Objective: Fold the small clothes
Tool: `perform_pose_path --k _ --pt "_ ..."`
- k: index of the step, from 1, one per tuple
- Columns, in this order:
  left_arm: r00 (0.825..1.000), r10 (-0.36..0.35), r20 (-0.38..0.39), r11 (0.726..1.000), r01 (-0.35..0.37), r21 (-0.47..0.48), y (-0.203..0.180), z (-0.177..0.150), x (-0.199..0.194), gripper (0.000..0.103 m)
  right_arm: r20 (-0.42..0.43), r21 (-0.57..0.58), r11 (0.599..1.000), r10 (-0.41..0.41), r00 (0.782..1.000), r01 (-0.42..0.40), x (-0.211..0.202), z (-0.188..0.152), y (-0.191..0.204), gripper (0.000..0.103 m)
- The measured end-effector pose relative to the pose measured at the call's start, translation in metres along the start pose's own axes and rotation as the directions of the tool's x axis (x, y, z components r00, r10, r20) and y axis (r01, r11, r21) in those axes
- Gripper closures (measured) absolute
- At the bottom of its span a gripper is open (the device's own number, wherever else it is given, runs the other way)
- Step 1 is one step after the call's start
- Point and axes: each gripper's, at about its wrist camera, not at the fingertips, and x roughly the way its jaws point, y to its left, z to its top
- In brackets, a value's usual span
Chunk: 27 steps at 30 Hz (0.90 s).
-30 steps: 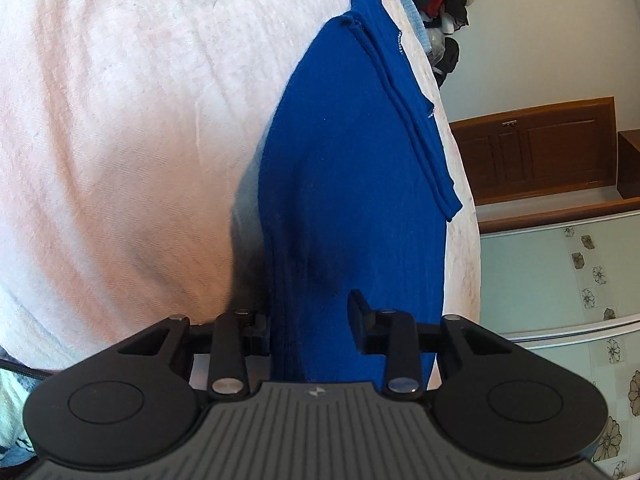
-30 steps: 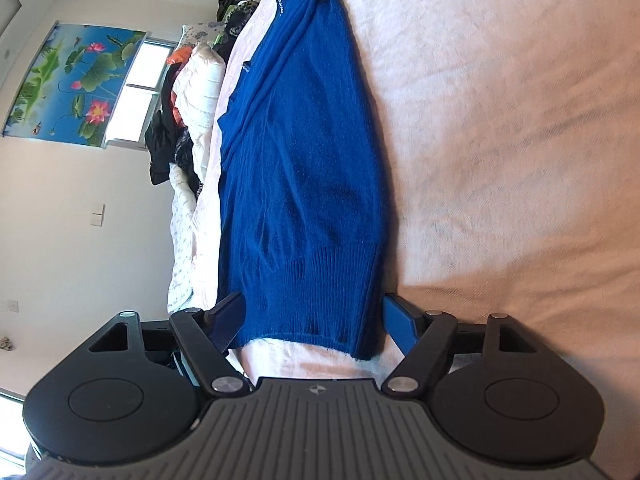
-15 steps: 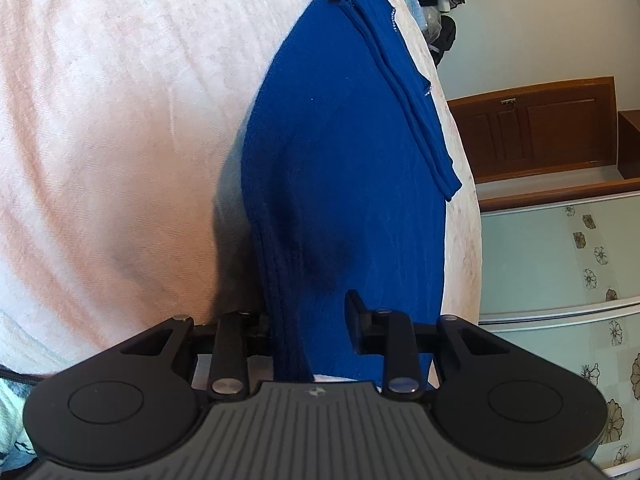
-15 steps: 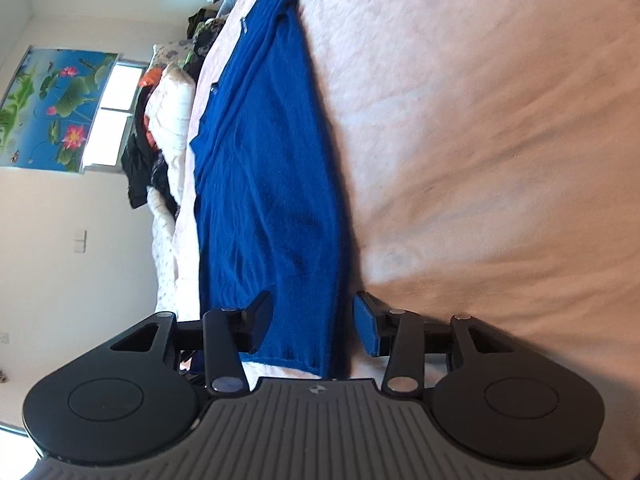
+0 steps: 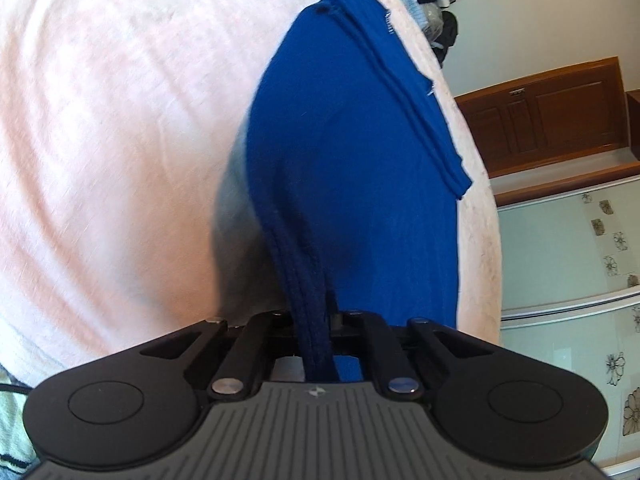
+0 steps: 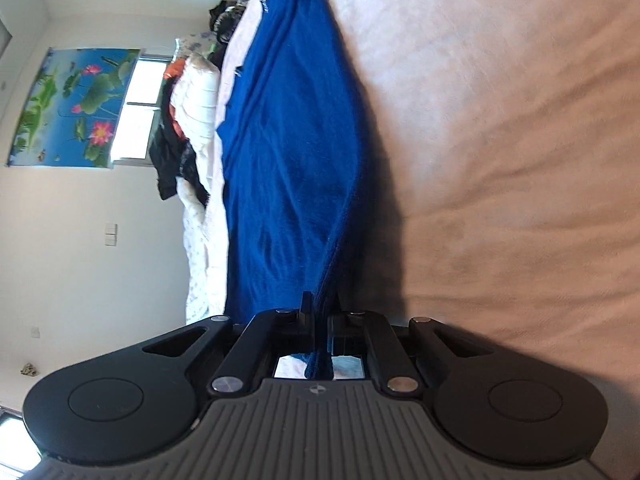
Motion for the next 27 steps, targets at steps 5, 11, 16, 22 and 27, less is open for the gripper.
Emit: perform_pose_path --k 5,11,16,22,27 --pt "0.996 -0.077 0.04 0.997 0.076 0.025 -0.024 0.022 -0.008 0.098 0.009 -0.02 0.995 0.098 0.995 -0.098 -0.001 0.02 0.023 0.093" --pt "0.983 -0.16 0.095 0.987 0.158 0.025 -0.048 0.07 -0.006 0.098 0.041 -0.064 0.978 0.2 0.979 -0.197 0.003 0.072 0.06 0.092" --pt "0.96 -0.203 0.192 0.979 0.205 0.01 -0.066 0.138 0.006 0.098 0.098 -0.136 0.962 0.252 0.963 -0.238 0.021 0.146 0.093 0.092" --pt "0.951 -0.2 0.234 0.979 0.2 0.026 -0.098 0.229 0.06 0.098 0.154 -0.131 0.953 0.293 0.944 -0.274 0.069 0.251 0.112 0.092" --pt "0.959 -0.158 0.236 0.987 0.161 0.008 -0.111 0.29 0.108 0.098 0.185 -0.079 0.971 0.239 0.953 -0.228 0.116 0.319 0.105 0.092"
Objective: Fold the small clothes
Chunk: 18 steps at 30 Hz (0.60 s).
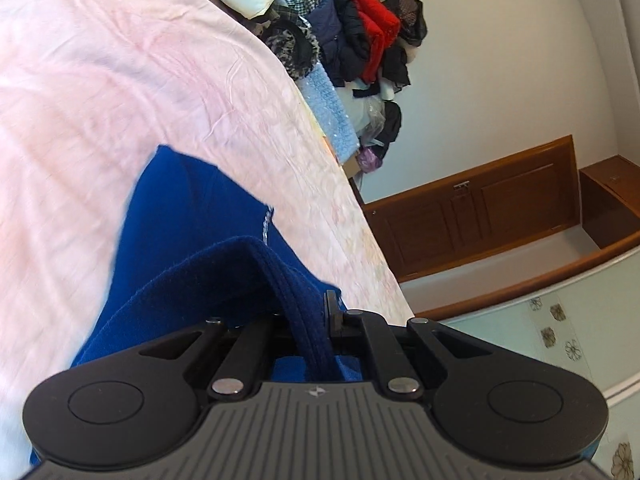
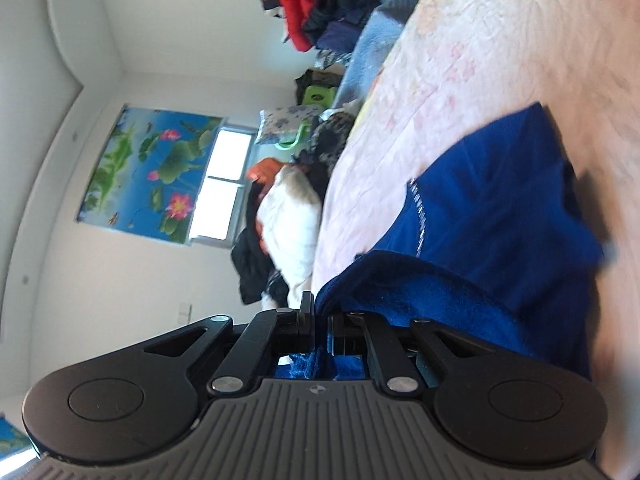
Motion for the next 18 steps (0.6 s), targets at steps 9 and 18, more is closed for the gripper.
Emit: perform_pose_path --k 9,18 --pt "0.99 0.144 0.003 0.989 -0.144 0.027 0.016 0.038 0.076 0.09 0.049 0.147 0.984 -0.109 0.993 0.101 0.053 0.052 -0.067 0.089" --pt "0.969 0.183 0.168 0.959 -0.214 0.188 -0.003 0.029 0.044 0.009 0.172 0.09 0.99 -0.119 0.978 0.105 0.049 0.053 -0.062 0.041"
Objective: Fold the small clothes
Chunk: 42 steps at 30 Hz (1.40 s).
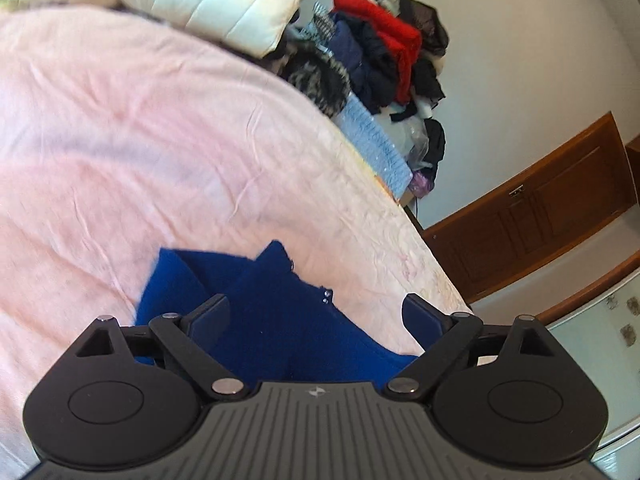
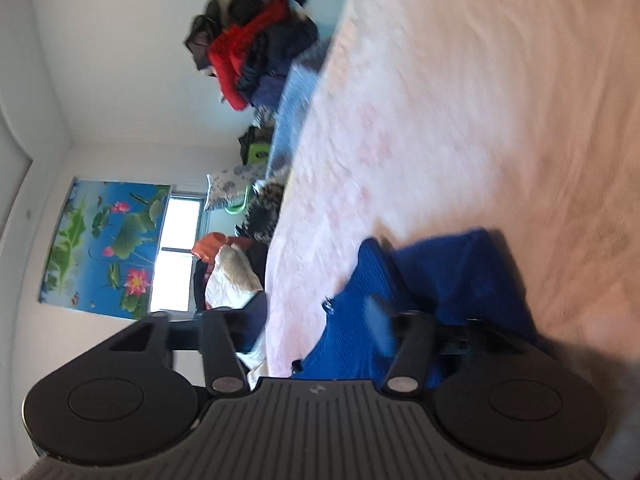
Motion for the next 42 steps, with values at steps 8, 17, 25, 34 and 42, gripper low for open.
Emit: perform_pose_path --k 8,17,25,34,42 --pt "0.949 0.294 0.118 0.732 -0.303 0.61 -0.1 -0.066 0.049 0.01 -0.063 -0.563 0.804 -0.276 0.959 0.194 0.046 -0.048 0.084 0.038" --pt "0.918 0.397 -0.012 0.713 -0.3 0.633 -0.078 -0.075 0.109 0.0 -0.016 -0.792 0.553 -0.442 0.897 0.259 0.078 -0.078 0.07 0.044" --pt "0.896 0.44 0.06 0.695 -0.382 0.609 -0.092 -0.087 0.078 0.0 0.105 -0.806 0.476 -0.468 0.877 0.351 0.054 -0.108 0.088 0.037" --pt "0.893 0.447 0.054 0.67 -0.375 0.64 -0.086 -0.125 0.019 0.0 0.063 -0.845 0.459 -0.425 0.903 0.275 -0.008 -0.15 0.085 0.017" --pt "0.898 0.427 0.106 0.686 -0.398 0.609 -0.067 -0.143 0.025 0.0 0.136 -0.906 0.315 -0.415 0.9 0.282 -0.008 -0.175 0.054 0.015"
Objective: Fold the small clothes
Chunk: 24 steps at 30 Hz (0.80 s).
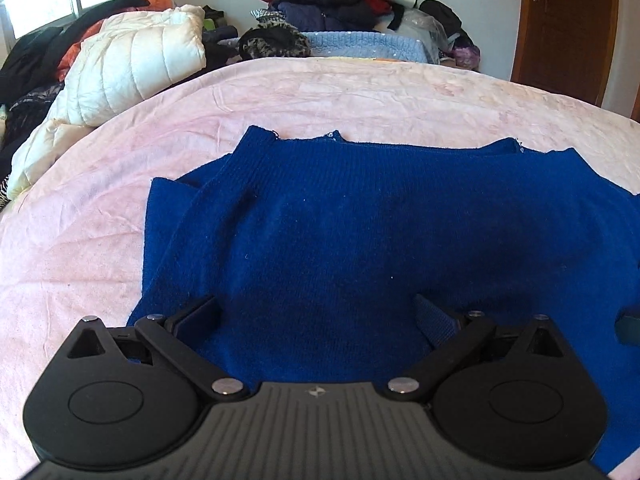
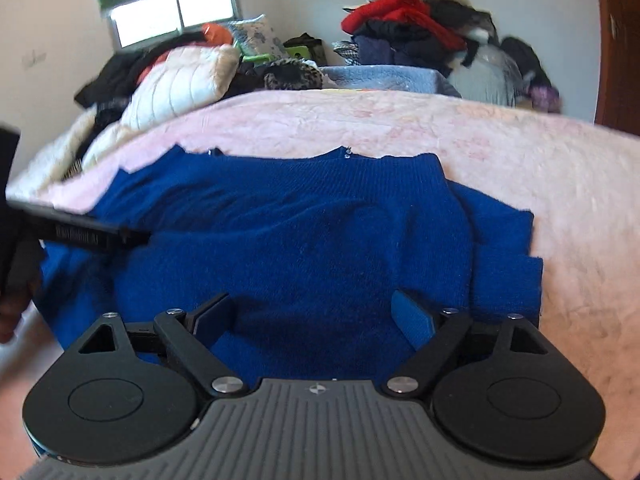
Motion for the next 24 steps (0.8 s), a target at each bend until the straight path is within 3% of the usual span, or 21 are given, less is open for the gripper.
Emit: perform_pose_path --k 3,5,6,9,11,12,15,16,17,19,21,24 --pt "1.0 0.002 0.004 1.0 -0.002 -0.018 0.002 0.0 -0.004 0.0 -0.021 -0.009 1.0 -0.023 1.0 0.023 0.002 0.005 0.006 0.01" --pt "1.0 0.003 0.021 0.999 -0.002 -0.053 0.008 -0.003 -0.021 0.0 -0.034 0.049 0.997 -0.059 0.998 0.061 -0.007 0.011 0.008 0.012" --pt "0.998 -0.033 0.049 0.996 0.037 -0.083 0.015 -0.008 -0.037 0.0 -0.029 0.102 0.993 -0.064 0.997 0.067 -0.016 0.013 0.007 0.011" --pt "0.984 -0.112 0.136 0.966 0.14 -0.218 0.049 -0.033 -0.085 0.0 0.055 0.287 0.957 0.037 0.998 -0.051 -0.06 0.003 -0.01 0.008" --pt "0.98 -0.137 0.146 0.921 0.181 -0.345 0.077 -0.053 -0.104 0.0 0.089 0.407 0.908 0.067 0.994 -0.098 -0.086 -0.012 -0.028 0.006" --pt "0.979 -0.151 0.134 0.888 0.194 -0.418 0.092 -0.065 -0.109 0.0 0.091 0.487 0.865 0.085 0.992 -0.119 -0.097 -0.024 -0.041 0.007" --pt "0.979 -0.19 0.081 0.76 0.198 -0.619 0.125 -0.097 -0.109 0.0 0.065 0.682 0.719 0.123 0.99 -0.134 -0.114 -0.061 -0.07 0.01" --pt "0.974 -0.212 0.076 0.717 0.208 -0.665 0.133 -0.105 -0.107 0.0 0.057 0.708 0.694 0.127 0.99 -0.13 -0.118 -0.07 -0.073 0.011" --pt "0.97 -0.223 0.097 0.689 0.227 -0.688 0.136 -0.11 -0.108 0.0 0.047 0.717 0.687 0.122 0.991 -0.118 -0.12 -0.077 -0.074 0.011" --pt "0.969 -0.222 0.111 0.666 0.234 -0.708 0.136 -0.112 -0.108 0.0 0.035 0.711 0.695 0.116 0.993 -0.106 -0.122 -0.084 -0.069 0.011" --pt "0.956 -0.264 0.128 0.636 0.272 -0.722 0.134 -0.107 -0.101 0.0 0.049 0.73 0.669 0.157 0.986 -0.143 -0.115 -0.086 -0.066 0.011" --pt "0.937 -0.308 0.163 0.568 0.319 -0.759 0.13 -0.102 -0.085 0.0 0.088 0.762 0.619 0.192 0.977 -0.19 -0.099 -0.082 -0.064 0.015"
